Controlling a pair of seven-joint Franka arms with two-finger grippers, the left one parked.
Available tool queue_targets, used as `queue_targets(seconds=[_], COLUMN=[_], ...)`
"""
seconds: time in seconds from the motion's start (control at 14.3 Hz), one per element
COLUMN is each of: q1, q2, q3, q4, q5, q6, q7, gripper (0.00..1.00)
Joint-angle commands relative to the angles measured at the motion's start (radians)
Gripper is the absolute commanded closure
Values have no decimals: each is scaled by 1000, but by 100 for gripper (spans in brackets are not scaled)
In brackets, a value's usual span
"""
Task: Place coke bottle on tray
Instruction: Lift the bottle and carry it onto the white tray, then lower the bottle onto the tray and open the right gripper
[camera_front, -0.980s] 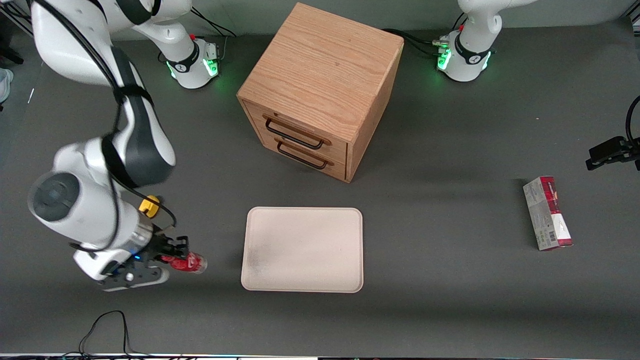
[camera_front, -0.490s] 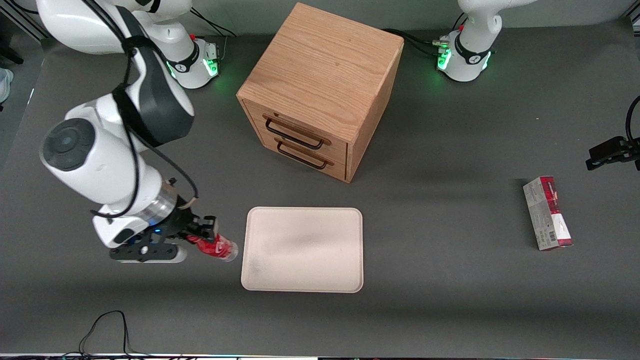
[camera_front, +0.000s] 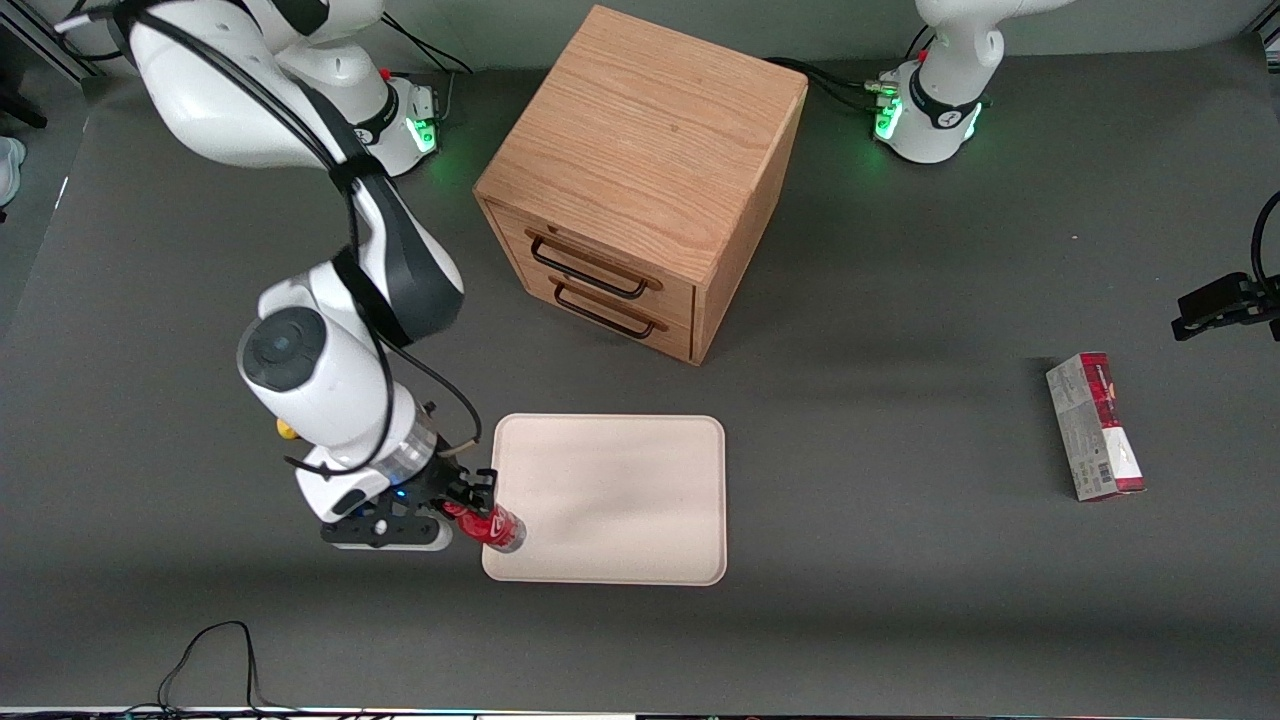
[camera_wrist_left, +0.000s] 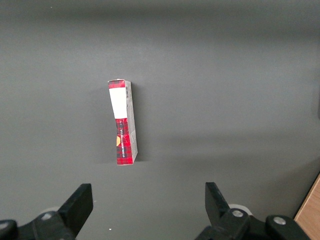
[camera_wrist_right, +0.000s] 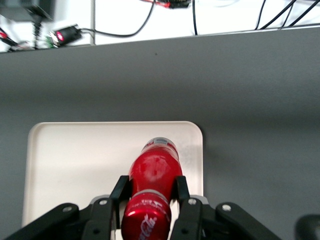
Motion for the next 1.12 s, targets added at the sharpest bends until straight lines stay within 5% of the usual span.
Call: queue_targets(seconds=[0.0, 0.77, 0.84, 0.91, 0.98, 1.05], q1=[-2, -8, -8, -8, -8, -10], q2=[14, 40, 40, 40, 42, 40], q3=[7, 7, 7, 7, 7, 7], q4=[-49, -108, -108, -114, -128, -140], q5=[-41, -64, -64, -66, -66, -63], q6=[60, 134, 134, 136, 160, 197], q7=[20, 11, 9, 11, 14, 21], gripper=[100, 100, 78, 25, 0, 0])
